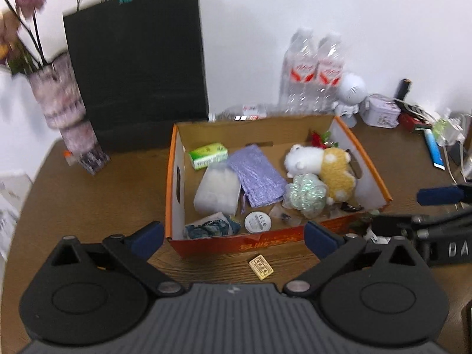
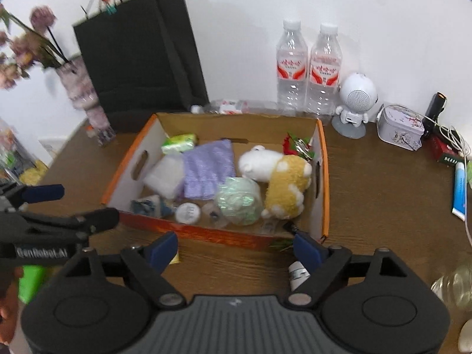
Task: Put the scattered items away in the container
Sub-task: 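Withdraw both tools and approach the yellow block and spray bottle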
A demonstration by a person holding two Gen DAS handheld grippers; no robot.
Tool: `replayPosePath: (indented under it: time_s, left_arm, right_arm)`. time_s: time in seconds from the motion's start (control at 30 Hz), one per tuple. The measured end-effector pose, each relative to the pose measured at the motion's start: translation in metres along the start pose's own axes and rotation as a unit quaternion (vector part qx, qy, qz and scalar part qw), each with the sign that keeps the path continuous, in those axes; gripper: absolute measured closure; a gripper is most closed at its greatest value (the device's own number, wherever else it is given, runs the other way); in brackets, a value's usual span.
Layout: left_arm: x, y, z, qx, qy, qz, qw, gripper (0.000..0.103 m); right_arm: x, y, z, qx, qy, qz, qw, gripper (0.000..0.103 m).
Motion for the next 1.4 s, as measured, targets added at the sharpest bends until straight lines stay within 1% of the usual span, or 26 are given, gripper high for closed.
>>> replayPosePath:
  time_s: [0.03, 0.1, 0.17, 0.23, 0.27, 0.3, 0.33, 0.37, 0.43, 0.47, 0.5, 0.57, 0.63, 0.73, 0.83, 1.0, 1.4]
  left_arm:
    - [-0.007, -0.001, -0.013, 0.002, 0.024, -0.001, 0.9997, 0.0]
    - [-0.029, 0.0, -0.034, 0.004, 0.073, -0.005, 0.9973, 0.0]
    - [-0.063, 0.001, -0.05, 0.009, 0.123, -0.018, 0.9922, 0.0]
    - [-0.101, 0.004, -0.051, 0.015, 0.158, -0.036, 0.9867, 0.0]
    - [-0.124, 0.008, -0.047, 0.014, 0.16, -0.042, 0.986, 0.0]
    - [-0.146, 0.012, -0.04, 0.006, 0.153, -0.045, 0.9871, 0.0]
    - [-0.165, 0.016, -0.034, -0.004, 0.139, -0.049, 0.9891, 0.0]
    - [-0.182, 0.018, -0.029, -0.008, 0.123, -0.057, 0.9907, 0.0]
    - [-0.21, 0.019, -0.023, -0.007, 0.1, -0.083, 0.9915, 0.0]
    - [-0.22, 0.019, -0.021, -0.005, 0.092, -0.091, 0.9916, 0.0]
    - [-0.228, 0.02, -0.02, -0.006, 0.087, -0.088, 0.9923, 0.0]
    - [-0.236, 0.021, -0.016, -0.005, 0.084, -0.07, 0.994, 0.0]
    - [-0.24, 0.018, -0.01, 0.0, 0.074, -0.074, 0.9945, 0.0]
    - [-0.244, 0.015, -0.003, 0.001, 0.047, -0.084, 0.9953, 0.0]
    - [-0.25, 0.015, -0.005, 0.003, 0.049, -0.086, 0.9951, 0.0]
    - [-0.251, 0.025, -0.003, 0.021, 0.044, -0.052, 0.9975, 0.0]
    - [-0.251, 0.026, -0.003, 0.02, 0.045, -0.052, 0.9974, 0.0]
  right_arm:
    - [-0.005, -0.005, -0.009, 0.007, 0.021, 0.005, 1.0, 0.017]
    - [-0.022, -0.016, -0.027, 0.02, 0.067, -0.001, 0.998, 0.01]
    - [-0.054, -0.028, -0.04, 0.023, 0.12, -0.028, 0.992, 0.006]
    - [-0.099, -0.033, -0.04, 0.009, 0.163, -0.077, 0.984, 0.002]
    - [-0.123, -0.033, -0.036, 0.001, 0.178, -0.103, 0.979, 0.002]
    - [-0.147, -0.03, -0.029, -0.013, 0.184, -0.119, 0.976, 0.002]
    - [-0.172, -0.025, -0.02, -0.031, 0.179, -0.124, 0.976, 0.002]
    - [-0.189, -0.021, -0.013, -0.042, 0.17, -0.119, 0.977, 0.003]
    - [-0.216, -0.015, -0.006, -0.044, 0.161, -0.098, 0.981, 0.003]
    - [-0.224, -0.014, -0.004, -0.041, 0.159, -0.092, 0.982, 0.002]
    - [-0.229, -0.013, -0.003, -0.041, 0.157, -0.088, 0.983, 0.002]
    - [-0.233, -0.009, 0.0, -0.056, 0.149, -0.084, 0.984, 0.002]
    - [-0.234, -0.008, 0.006, -0.062, 0.14, -0.086, 0.984, 0.002]
    - [-0.242, -0.011, 0.015, -0.059, 0.121, -0.09, 0.987, 0.002]
    - [-0.251, -0.008, 0.019, -0.072, 0.114, -0.082, 0.987, 0.002]
    - [-0.255, -0.004, 0.024, -0.064, 0.104, -0.058, 0.991, 0.0]
    - [-0.256, -0.002, 0.025, -0.064, 0.104, -0.055, 0.991, 0.0]
Point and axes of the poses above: each gripper's, at about its wrist camera, not at the fingertips, and z roughly the way its jaws point, y to its right, x to its top, the point moved 9 cm from there along z, roughly the way its jaws point, and after that the axes turned 10 degrees about x, right-handed, at the moved point
